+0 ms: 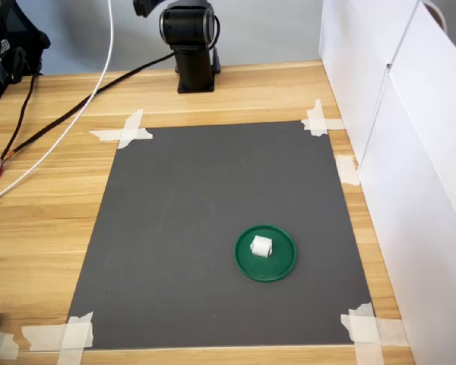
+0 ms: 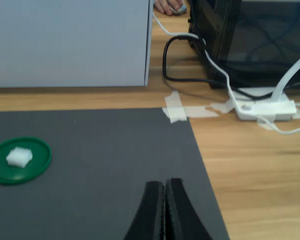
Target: Grasp a white terminal and put it in the green lid.
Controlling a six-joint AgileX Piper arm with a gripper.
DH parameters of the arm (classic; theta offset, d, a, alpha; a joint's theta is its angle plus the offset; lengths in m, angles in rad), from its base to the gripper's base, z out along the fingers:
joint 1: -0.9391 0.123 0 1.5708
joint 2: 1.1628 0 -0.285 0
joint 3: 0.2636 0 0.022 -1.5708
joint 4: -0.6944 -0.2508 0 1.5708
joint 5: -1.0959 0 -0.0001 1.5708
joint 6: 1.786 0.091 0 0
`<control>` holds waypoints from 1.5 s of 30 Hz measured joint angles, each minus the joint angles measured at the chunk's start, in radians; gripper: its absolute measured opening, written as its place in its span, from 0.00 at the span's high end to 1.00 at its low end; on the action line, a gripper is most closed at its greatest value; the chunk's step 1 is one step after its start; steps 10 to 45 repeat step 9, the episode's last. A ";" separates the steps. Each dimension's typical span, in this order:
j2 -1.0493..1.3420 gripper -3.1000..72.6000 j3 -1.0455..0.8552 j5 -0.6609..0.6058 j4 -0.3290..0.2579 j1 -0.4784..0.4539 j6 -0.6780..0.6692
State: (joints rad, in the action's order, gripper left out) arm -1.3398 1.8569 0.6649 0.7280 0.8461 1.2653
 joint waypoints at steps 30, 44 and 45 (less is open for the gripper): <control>0.052 0.99 -0.151 -0.025 -0.001 0.000 0.000; 0.052 0.99 -0.151 -0.025 -0.001 0.000 0.000; 0.052 0.99 -0.151 -0.025 -0.001 0.000 0.000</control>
